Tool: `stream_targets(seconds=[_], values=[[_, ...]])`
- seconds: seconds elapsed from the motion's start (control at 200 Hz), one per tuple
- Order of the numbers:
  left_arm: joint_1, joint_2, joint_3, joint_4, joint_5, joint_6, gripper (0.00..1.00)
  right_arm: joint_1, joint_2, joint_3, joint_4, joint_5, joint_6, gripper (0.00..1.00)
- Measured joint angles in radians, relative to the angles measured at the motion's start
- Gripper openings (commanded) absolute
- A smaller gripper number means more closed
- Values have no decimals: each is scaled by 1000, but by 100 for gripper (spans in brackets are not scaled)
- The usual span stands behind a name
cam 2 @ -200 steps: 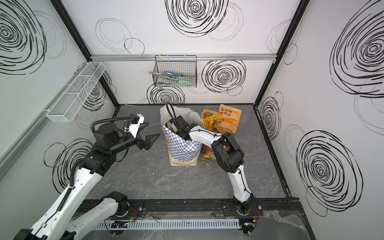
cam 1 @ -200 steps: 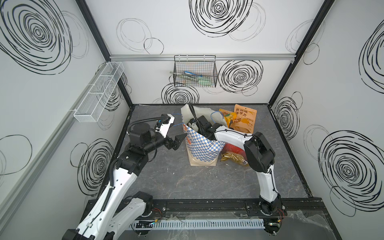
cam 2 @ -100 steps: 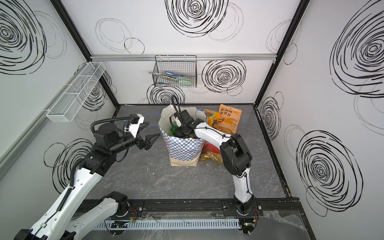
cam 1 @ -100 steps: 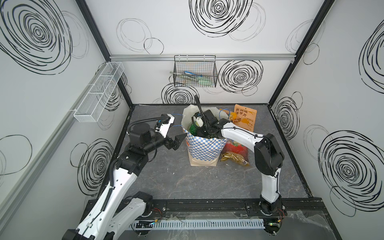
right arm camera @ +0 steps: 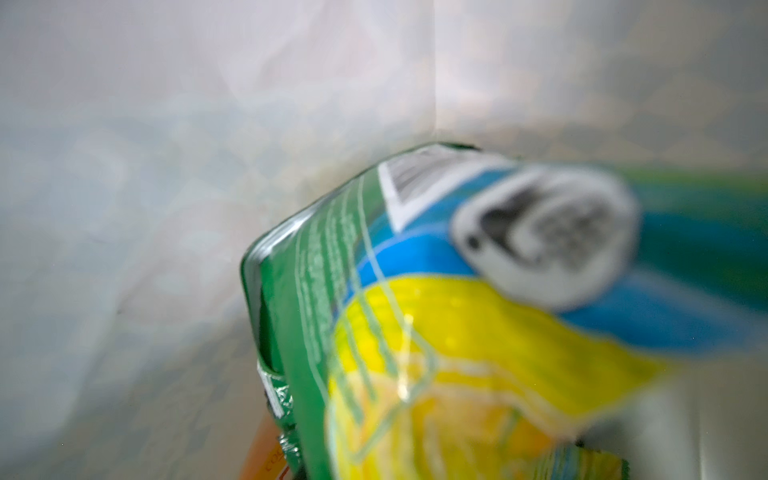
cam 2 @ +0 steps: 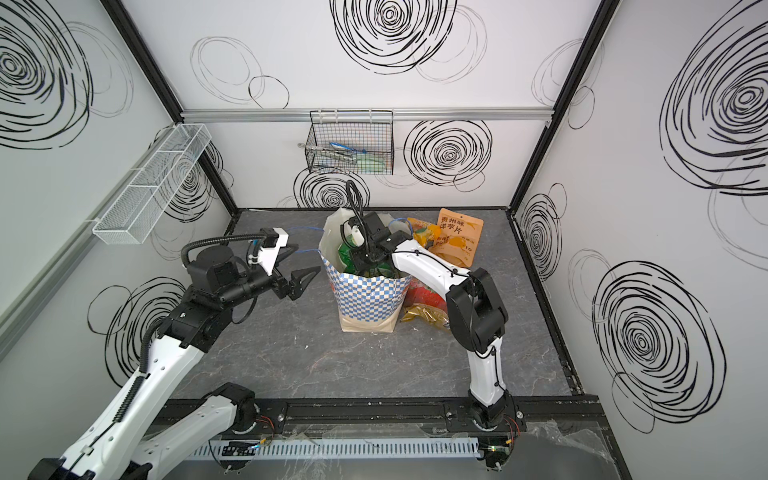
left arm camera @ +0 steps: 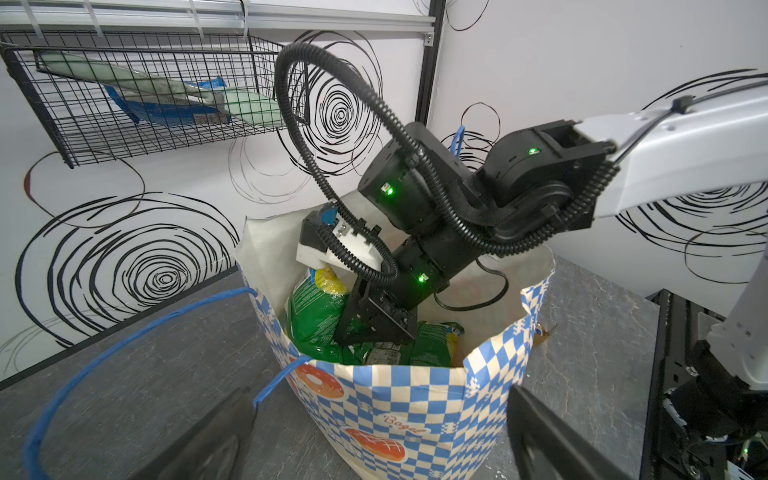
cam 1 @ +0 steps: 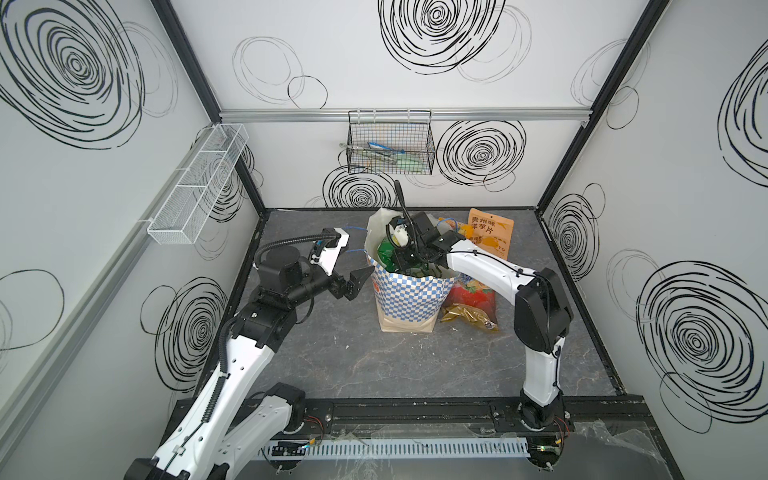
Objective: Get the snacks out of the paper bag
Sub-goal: 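Lift the green snack pack out of the bag with the right gripper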
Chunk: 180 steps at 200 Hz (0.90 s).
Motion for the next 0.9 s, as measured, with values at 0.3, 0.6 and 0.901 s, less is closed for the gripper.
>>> stream_targets(seconds=[0.3,0.6,0.901], values=[[-4,0,0,0,4,0,96,-7,-111,-3,61,-27,8,0],[-5,-1,-3,1,7,0,96,-13,-130,-4,97,-35,21,0],[-8,-1,-4,3,13,-1,96,-13,-143,-2,97,-41,24,0]])
